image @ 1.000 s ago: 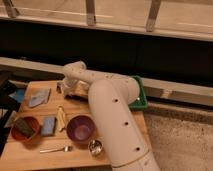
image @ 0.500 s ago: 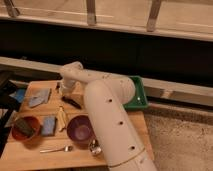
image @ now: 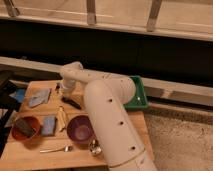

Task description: Place brush in metal cup

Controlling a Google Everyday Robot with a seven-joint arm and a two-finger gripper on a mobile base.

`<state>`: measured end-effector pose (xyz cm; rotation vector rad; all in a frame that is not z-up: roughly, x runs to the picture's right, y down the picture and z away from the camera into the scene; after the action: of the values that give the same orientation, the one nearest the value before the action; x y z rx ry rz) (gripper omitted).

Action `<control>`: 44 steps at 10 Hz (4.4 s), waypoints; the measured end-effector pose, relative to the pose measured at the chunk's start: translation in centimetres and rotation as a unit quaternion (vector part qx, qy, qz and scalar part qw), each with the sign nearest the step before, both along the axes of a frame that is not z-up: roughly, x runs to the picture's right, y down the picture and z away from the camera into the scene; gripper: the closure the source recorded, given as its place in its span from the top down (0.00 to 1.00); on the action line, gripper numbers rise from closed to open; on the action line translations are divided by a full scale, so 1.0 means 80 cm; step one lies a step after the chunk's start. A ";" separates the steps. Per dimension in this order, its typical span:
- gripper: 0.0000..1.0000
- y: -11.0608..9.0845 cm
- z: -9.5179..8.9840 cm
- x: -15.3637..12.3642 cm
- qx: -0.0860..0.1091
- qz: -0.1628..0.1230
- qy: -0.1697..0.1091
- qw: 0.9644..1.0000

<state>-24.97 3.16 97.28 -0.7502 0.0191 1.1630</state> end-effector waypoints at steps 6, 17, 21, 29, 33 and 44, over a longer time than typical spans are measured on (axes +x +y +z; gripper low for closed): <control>0.00 -0.096 -0.091 0.066 0.035 0.033 -0.011 0.999; 0.00 -0.039 -0.197 0.191 0.035 0.051 -0.045 0.997; 0.00 -0.027 -0.237 0.191 0.023 -0.001 -0.059 0.998; 0.00 -0.005 -0.252 0.200 -0.009 -0.011 -0.064 0.998; 0.00 0.026 -0.291 0.214 -0.011 -0.040 -0.055 0.998; 0.00 0.137 -0.366 0.296 -0.025 -0.072 -0.089 0.993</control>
<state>-1.31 14.09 68.02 -0.8816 -0.0461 0.9583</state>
